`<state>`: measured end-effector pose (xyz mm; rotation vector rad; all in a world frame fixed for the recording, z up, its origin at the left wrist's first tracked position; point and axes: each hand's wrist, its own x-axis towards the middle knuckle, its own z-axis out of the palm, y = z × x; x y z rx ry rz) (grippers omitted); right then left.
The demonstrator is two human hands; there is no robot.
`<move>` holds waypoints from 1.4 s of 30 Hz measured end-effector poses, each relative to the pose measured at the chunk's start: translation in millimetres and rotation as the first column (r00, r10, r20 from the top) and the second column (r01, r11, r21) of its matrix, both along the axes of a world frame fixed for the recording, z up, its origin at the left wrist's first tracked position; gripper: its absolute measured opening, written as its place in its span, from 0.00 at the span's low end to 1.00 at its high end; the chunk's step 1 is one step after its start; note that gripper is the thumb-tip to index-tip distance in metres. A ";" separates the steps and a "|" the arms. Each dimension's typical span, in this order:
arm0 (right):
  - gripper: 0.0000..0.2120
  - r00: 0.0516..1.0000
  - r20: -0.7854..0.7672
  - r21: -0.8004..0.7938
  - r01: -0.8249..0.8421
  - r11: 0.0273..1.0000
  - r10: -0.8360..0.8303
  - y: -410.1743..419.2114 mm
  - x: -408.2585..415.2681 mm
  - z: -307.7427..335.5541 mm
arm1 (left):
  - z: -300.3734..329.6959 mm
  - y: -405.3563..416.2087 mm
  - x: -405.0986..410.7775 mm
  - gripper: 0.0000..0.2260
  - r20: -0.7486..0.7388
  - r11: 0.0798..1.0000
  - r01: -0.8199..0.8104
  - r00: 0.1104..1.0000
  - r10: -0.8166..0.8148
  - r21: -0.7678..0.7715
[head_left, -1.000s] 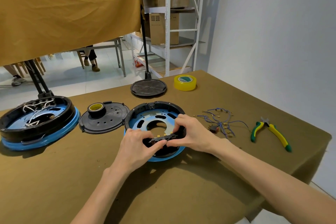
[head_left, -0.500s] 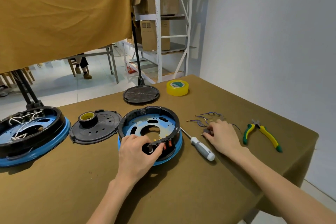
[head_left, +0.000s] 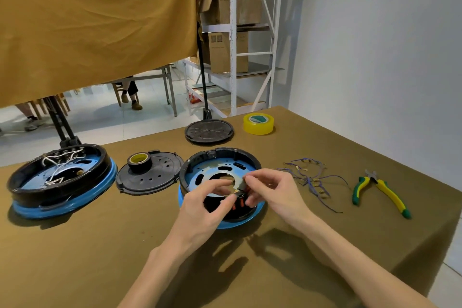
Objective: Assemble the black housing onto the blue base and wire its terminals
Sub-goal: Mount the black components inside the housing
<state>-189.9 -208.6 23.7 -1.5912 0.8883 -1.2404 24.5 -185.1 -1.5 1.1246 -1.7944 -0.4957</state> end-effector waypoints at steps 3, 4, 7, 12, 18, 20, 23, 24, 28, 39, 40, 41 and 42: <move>0.11 0.983 0.113 0.068 -0.153 0.986 0.145 4.8 15.8 1.0 | 0.6 7.6 1.1 0.13 -0.061 0.999 0.048 0.997 -0.047 0.015; 0.11 0.978 0.132 0.082 -0.172 0.982 0.161 5.5 18.6 1.0 | 0.4 9.7 3.5 0.13 -0.085 0.999 0.044 0.995 -0.042 0.019; 0.12 0.975 0.145 0.117 -0.187 0.975 0.170 5.7 28.5 -1.3 | -3.5 16.6 12.3 0.13 -0.082 1.000 0.007 0.997 -0.004 0.029; 0.09 0.965 0.133 0.141 -0.243 0.960 0.225 4.0 40.9 -12.2 | -10.3 27.2 16.9 0.13 -0.188 0.995 -0.102 0.977 0.099 -0.006; 0.10 0.939 0.186 0.195 -0.323 0.926 0.289 10.1 44.7 -33.9 | -18.3 27.8 19.3 0.10 -0.241 0.993 -0.116 0.964 0.109 -0.014; 0.12 0.940 0.177 0.190 -0.324 0.927 0.292 10.5 42.9 -33.4 | -23.2 27.9 19.2 0.10 -0.241 0.993 -0.116 0.964 0.110 -0.008; 0.14 0.954 0.110 0.166 -0.295 0.941 0.280 13.8 43.3 -33.6 | -26.8 28.8 17.6 0.11 -0.236 0.994 -0.106 0.967 0.101 -0.010; 0.13 0.959 0.090 0.148 -0.279 0.949 0.268 14.8 43.8 -34.6 | -27.5 29.4 17.4 0.11 -0.236 0.995 -0.103 0.967 0.097 -0.010; 0.07 0.970 0.091 0.115 -0.237 0.965 0.227 14.9 43.8 -36.8 | -28.7 31.7 19.7 0.11 -0.212 0.993 -0.115 0.971 0.107 -0.024; 0.07 0.987 -0.065 -0.017 -0.149 0.989 0.148 14.5 36.6 -33.5 | -31.6 34.5 23.8 0.10 -0.091 0.991 -0.108 0.991 0.101 -0.085; 0.07 0.979 -0.137 -0.036 -0.154 0.987 0.148 13.5 34.9 -30.2 | -33.0 33.1 25.0 0.10 -0.079 0.985 -0.141 0.988 0.134 -0.096; 0.07 0.962 -0.224 -0.048 -0.170 0.984 0.155 12.2 32.9 -25.8 | -34.1 31.5 26.8 0.12 -0.070 0.979 -0.175 0.983 0.168 -0.105; 0.07 0.931 -0.327 -0.064 -0.190 0.980 0.159 10.4 30.7 -20.4 | -34.9 29.0 28.9 0.15 -0.058 0.974 -0.200 0.979 0.195 -0.104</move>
